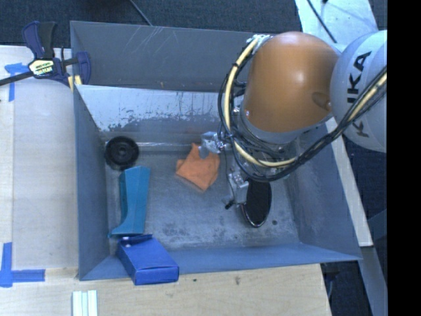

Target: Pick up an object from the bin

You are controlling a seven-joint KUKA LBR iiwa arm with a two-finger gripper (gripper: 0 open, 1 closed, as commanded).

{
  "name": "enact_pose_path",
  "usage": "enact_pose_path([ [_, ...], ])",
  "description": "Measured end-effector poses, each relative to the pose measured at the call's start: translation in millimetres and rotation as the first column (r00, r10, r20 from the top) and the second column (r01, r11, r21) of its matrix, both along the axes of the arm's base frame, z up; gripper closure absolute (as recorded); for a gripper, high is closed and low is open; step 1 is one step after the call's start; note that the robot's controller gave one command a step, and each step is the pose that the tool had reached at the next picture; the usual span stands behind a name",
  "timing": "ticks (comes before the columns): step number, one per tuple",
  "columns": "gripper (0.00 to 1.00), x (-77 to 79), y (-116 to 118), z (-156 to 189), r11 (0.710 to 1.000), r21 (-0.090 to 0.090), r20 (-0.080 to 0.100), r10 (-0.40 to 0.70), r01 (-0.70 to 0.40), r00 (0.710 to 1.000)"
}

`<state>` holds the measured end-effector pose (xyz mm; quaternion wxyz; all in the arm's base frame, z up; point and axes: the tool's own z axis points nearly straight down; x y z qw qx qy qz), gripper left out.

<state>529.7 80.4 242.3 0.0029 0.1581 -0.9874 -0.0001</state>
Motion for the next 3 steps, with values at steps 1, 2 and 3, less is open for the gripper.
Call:
enact_pose_path([
  [1,0.0,38.6,4.8,-10.7,0.999,0.004,0.025,-0.052,0.052,0.998],
  [2,0.0,63.2,-14.7,-49.9,0.999,0.002,0.008,0.043,-0.043,0.999],
  [3,0.0,73.4,-16.0,-65.4,0.976,0.002,0.008,-0.219,0.219,0.976],
])
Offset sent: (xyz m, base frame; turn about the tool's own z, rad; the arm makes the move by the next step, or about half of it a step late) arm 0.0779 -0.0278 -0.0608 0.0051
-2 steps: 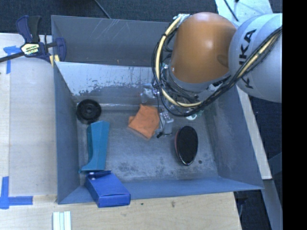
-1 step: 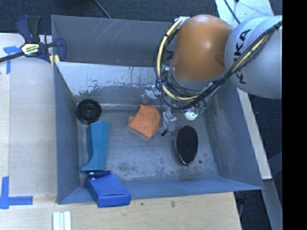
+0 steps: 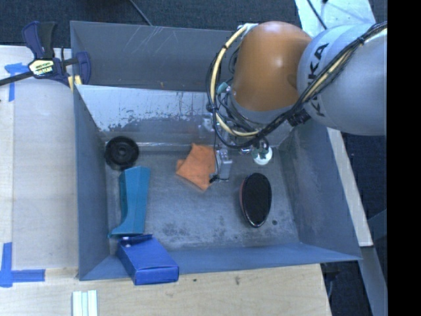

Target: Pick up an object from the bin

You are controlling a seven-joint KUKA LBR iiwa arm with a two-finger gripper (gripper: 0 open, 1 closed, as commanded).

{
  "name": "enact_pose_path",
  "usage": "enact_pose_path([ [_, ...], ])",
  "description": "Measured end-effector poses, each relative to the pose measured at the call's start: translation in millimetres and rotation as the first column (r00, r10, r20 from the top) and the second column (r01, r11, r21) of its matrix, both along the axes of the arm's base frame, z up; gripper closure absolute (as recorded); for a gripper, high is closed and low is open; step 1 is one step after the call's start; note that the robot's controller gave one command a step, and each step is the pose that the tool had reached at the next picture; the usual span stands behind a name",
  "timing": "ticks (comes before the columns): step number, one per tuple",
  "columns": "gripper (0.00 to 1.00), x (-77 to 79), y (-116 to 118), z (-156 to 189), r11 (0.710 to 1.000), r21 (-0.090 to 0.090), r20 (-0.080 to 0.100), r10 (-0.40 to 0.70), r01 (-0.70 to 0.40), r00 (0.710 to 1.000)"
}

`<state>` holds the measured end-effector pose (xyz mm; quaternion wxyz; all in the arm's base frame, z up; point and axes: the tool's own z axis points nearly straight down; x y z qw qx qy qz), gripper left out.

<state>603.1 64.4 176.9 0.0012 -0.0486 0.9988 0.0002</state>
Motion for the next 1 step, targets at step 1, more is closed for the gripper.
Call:
enact_pose_path([
  [1,0.0,-6.3,-9.6,-39.3,0.998,0.0,0.002,0.061,-0.061,0.998],
])
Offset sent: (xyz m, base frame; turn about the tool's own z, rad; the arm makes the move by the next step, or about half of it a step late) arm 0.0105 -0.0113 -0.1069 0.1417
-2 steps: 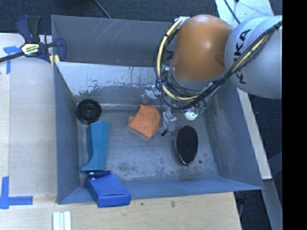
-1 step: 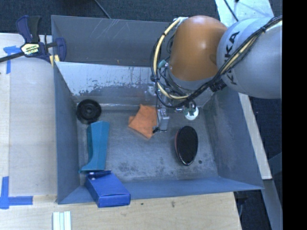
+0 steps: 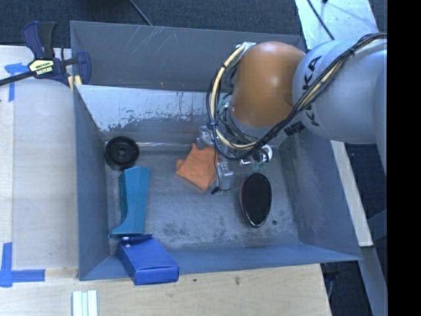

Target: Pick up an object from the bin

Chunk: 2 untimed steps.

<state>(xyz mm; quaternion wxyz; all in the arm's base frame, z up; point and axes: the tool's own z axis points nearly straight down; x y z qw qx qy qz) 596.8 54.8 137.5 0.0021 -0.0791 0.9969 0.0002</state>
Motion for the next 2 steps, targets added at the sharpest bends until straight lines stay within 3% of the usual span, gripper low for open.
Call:
enact_pose_path([
  [1,0.0,8.8,-2.2,-33.9,1.0,0.0,-0.001,-0.015,0.015,1.0],
  [2,1.0,2.1,-11.8,-59.0,0.994,0.0,-0.001,-0.107,0.107,0.994],
])
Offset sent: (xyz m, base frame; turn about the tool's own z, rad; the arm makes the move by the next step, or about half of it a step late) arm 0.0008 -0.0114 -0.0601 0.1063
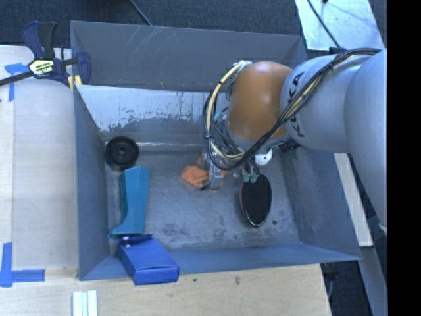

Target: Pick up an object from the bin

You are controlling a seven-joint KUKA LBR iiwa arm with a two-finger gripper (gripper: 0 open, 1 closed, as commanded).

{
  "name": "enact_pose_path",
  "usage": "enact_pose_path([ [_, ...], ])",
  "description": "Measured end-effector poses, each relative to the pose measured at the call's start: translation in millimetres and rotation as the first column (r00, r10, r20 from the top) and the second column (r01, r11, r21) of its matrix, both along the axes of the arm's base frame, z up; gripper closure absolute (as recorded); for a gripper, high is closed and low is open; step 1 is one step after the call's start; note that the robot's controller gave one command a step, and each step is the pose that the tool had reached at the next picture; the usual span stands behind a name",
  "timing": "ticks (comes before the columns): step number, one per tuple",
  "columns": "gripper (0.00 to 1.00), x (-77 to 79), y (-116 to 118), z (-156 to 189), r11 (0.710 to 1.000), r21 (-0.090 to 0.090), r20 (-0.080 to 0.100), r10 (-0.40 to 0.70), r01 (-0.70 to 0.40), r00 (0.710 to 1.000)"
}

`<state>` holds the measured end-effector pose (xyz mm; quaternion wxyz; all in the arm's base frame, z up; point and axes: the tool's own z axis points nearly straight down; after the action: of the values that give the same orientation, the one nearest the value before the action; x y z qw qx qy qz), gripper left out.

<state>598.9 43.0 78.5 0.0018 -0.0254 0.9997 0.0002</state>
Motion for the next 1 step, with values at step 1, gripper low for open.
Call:
enact_pose_path([
  [1,1.0,0.0,0.0,0.0,1.0,0.0,0.0,0.0,0.0,1.0],
])
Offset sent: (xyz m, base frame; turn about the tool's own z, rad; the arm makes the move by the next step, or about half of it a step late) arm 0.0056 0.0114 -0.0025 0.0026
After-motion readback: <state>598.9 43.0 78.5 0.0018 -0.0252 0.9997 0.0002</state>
